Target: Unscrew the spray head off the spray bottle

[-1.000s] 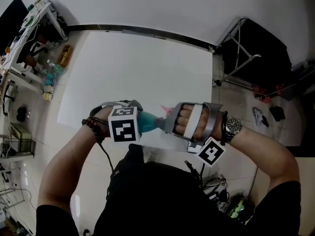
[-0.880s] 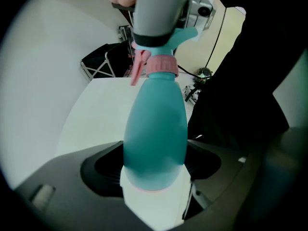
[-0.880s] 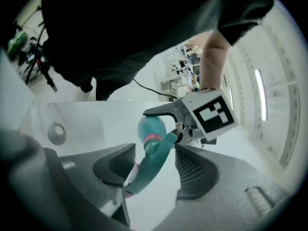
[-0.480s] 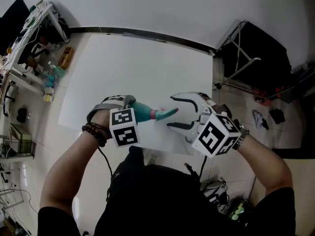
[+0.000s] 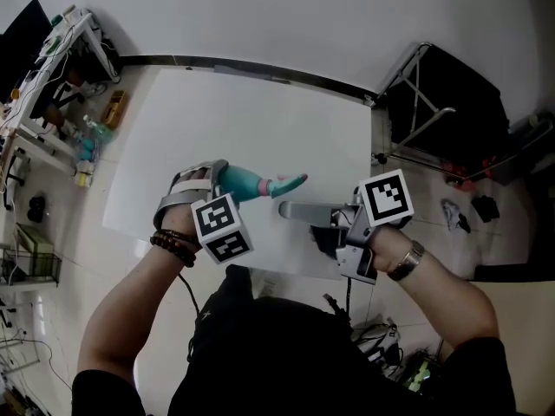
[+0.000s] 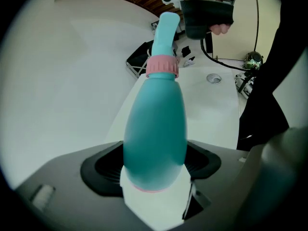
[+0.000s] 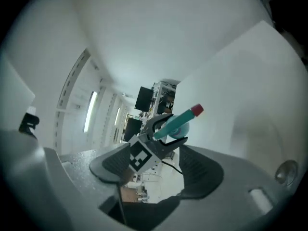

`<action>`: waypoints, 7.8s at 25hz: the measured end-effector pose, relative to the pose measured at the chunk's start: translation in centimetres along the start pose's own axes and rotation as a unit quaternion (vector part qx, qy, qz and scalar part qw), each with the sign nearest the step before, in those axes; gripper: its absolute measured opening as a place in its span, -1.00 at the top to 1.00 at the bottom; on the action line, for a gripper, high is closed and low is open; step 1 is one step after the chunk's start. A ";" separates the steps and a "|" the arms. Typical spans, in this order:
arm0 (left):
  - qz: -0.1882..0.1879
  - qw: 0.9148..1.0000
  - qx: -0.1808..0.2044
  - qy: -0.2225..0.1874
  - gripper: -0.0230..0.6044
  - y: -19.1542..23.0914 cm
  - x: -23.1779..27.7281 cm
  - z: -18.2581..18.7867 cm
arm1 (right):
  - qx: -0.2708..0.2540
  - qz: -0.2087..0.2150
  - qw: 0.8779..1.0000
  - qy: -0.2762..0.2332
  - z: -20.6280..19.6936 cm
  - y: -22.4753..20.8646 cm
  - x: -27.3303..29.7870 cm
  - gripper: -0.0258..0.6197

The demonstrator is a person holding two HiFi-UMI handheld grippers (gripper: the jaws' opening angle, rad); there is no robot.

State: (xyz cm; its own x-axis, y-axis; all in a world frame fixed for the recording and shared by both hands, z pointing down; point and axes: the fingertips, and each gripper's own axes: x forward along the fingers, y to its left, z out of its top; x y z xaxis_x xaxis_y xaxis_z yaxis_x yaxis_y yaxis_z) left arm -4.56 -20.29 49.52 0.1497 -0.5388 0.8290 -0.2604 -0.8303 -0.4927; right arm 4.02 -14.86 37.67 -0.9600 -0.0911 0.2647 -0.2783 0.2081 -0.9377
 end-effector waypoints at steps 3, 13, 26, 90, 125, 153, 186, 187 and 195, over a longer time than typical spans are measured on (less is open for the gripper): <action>0.021 1.000 0.015 0.003 -0.34 0.7 0.0 -0.1 | 0.068 -0.004 0.997 -0.042 1.4 -1.7 1.2 -0.03; 0.077 0.994 0.076 0.019 -0.34 0.0 -0.4 1.3 | 0.128 0.002 0.990 -0.058 1.4 -4.5 2.0 0.18; 0.085 0.992 0.088 0.019 -0.34 0.1 -0.6 0.4 | 0.008 -0.071 0.997 -0.014 1.2 -5.2 3.3 0.55; -0.143 0.967 -0.207 -0.035 -0.35 -2.3 5.6 -5.2 | -0.691 -0.206 0.684 0.109 2.3 -2.0 -2.4 0.56; -0.098 0.906 -0.368 -0.183 -0.39 -0.6 10.4 -0.2 | -0.439 -0.320 0.839 -0.022 6.5 -20.9 7.4 0.56; -0.089 0.910 -0.355 -0.196 -0.56 -0.8 9.7 -0.5 | -0.407 -0.348 0.844 -0.028 7.7 -22.6 7.4 -0.02; -0.018 0.881 -0.390 -0.265 0.88 -2.2 0.2 2.0 | -0.483 -0.336 0.803 -0.089 3.1 -11.8 5.1 0.94; -0.019 0.880 -0.390 -0.269 0.88 -2.2 -0.1 2.4 | -0.484 -0.336 0.803 -0.090 2.9 -11.5 5.1 0.94; -0.019 0.875 -0.389 -0.287 0.88 -2.5 -2.0 4.7 | -0.481 -0.324 0.808 -0.104 1.4 -9.4 5.1 0.95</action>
State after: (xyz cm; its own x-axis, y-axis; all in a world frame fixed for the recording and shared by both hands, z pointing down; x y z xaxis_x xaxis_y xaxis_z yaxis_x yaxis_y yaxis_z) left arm 0.27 -17.79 47.82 0.5688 -0.6808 0.4615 -0.7818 -0.6218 0.0463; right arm 1.80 -18.68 47.53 -0.6050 -0.6252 0.4931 -0.7109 0.7030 0.0191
